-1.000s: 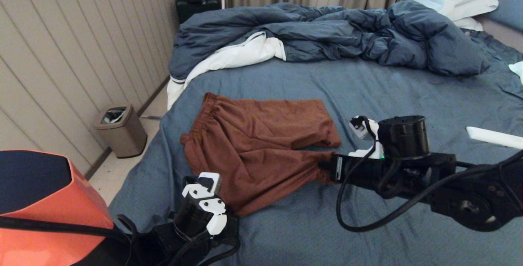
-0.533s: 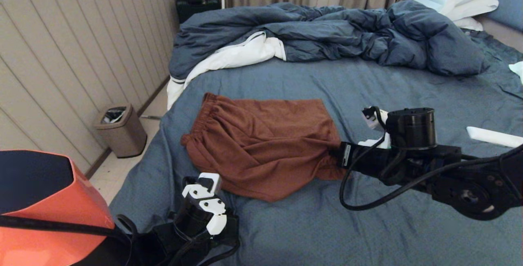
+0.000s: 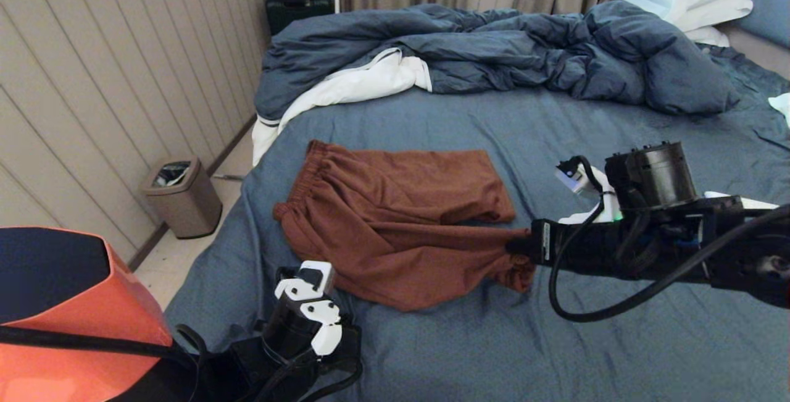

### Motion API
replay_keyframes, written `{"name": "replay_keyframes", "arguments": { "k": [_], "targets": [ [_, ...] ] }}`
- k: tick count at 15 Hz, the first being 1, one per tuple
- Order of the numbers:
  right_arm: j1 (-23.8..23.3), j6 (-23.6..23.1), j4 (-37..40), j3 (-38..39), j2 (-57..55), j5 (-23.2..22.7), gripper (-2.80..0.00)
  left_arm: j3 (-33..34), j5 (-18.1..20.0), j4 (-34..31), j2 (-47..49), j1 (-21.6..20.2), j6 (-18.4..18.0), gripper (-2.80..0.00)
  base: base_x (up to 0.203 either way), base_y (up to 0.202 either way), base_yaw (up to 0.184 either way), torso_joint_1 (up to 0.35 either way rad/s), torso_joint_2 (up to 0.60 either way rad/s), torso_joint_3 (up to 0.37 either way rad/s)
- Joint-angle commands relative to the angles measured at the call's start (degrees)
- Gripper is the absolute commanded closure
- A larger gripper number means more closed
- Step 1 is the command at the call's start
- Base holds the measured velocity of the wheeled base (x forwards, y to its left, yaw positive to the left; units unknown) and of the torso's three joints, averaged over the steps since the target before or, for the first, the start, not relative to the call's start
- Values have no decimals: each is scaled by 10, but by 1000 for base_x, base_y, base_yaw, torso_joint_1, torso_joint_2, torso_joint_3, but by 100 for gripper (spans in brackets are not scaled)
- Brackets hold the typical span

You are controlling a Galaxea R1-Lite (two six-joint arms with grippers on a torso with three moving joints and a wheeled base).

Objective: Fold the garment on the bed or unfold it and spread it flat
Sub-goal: Unford the brown shorts

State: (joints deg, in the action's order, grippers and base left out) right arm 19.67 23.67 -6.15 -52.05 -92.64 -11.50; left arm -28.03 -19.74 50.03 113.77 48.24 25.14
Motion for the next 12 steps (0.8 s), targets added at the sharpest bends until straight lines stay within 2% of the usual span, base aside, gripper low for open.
{"name": "replay_keyframes", "arguments": {
  "k": [1, 4, 6, 12],
  "targets": [
    [-5, 1, 47, -28, -14, -1, 0, -1, -1, 3, -1, -1, 2, 0, 0, 0, 0, 0, 0, 0],
    [-28, 2, 76, -52, -32, -3, 0, -1, -1, 3, -1, 0, 1, 0, 0, 0, 0, 0, 0, 0],
    [-39, 4, 124, -77, -27, -11, 0, -1, -1, 3, -2, 0, 2, 0, 0, 0, 0, 0, 0, 0],
    [-57, 4, 248, -131, -22, -96, 0, 1, -1, 2, -12, -1, 1, 0, 0, 0, 0, 0, 0, 0]
  ]
}}
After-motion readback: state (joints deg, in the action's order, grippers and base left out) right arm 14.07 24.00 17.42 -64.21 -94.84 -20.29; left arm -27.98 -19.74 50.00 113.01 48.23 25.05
